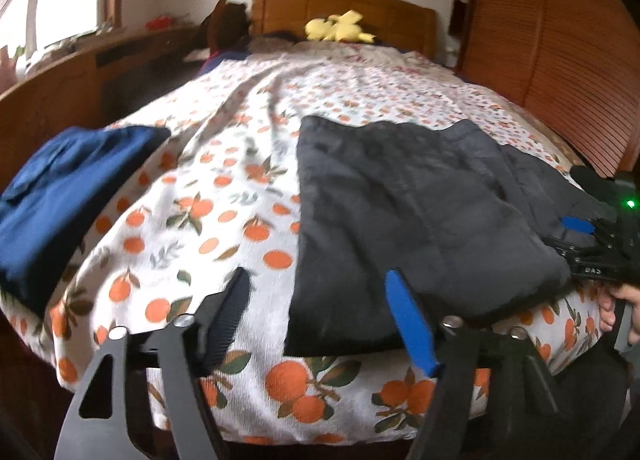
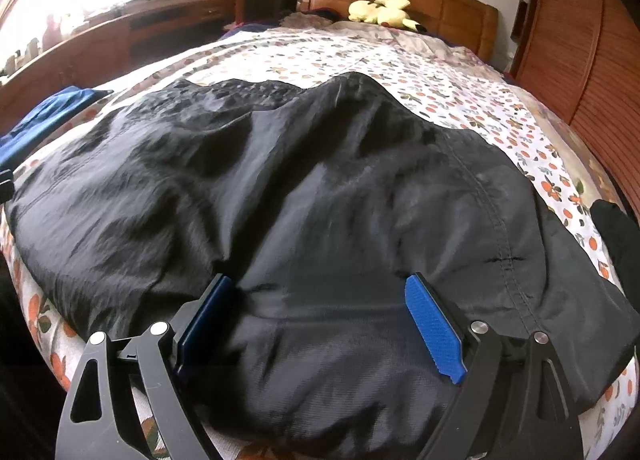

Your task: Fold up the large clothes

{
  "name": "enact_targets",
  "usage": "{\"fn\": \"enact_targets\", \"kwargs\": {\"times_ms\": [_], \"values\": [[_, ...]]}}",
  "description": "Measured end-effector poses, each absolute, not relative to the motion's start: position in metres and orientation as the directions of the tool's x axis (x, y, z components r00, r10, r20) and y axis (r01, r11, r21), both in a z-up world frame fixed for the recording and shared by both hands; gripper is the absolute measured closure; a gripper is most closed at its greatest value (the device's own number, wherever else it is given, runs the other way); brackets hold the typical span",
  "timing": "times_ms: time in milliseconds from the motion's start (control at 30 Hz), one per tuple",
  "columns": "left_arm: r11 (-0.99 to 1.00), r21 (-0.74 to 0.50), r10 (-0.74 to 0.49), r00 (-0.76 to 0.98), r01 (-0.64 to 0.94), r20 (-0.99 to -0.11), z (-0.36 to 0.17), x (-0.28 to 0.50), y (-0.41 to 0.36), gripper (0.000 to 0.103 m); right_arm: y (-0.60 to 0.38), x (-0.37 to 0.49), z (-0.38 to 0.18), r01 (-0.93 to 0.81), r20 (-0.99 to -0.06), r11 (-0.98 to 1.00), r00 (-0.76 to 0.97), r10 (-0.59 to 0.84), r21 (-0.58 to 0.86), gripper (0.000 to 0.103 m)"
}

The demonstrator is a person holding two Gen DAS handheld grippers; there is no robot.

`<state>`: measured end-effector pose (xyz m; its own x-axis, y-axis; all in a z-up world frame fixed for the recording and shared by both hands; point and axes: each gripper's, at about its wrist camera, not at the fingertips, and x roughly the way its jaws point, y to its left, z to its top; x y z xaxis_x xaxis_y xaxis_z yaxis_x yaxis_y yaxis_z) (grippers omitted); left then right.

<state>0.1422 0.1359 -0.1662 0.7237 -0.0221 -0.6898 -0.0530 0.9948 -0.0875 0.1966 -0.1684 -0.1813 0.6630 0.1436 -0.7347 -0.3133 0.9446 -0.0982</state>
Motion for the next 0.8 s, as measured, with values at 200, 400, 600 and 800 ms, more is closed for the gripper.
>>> {"fn": "enact_targets", "kwargs": {"times_ms": [200,400,600,800], "values": [[0.982,-0.148,-0.029,0.682,-0.116,-0.73,-0.18,0.148,0.137,0.044,-0.172,0.196,-0.18,-0.344,-0.729,0.935,0.662,0.173,-0.09,0.018],[0.978,-0.146,-0.013,0.655,-0.149,-0.756,-0.183,0.153,0.123,0.082,-0.176,0.195,-0.178,-0.38,-0.722,0.922,0.659,0.212,-0.076,0.018],[0.982,-0.127,0.013,0.712,-0.143,-0.702,-0.127,0.152,0.094,0.094,-0.185,0.189,-0.166,-0.437,-0.714,0.899,0.641,0.281,-0.039,0.018],[0.996,-0.066,0.001,0.781,-0.054,-0.625,-0.061,0.161,0.025,0.095,-0.219,0.18,-0.139,-0.439,-0.672,0.898,0.668,0.319,-0.011,0.018]]}}
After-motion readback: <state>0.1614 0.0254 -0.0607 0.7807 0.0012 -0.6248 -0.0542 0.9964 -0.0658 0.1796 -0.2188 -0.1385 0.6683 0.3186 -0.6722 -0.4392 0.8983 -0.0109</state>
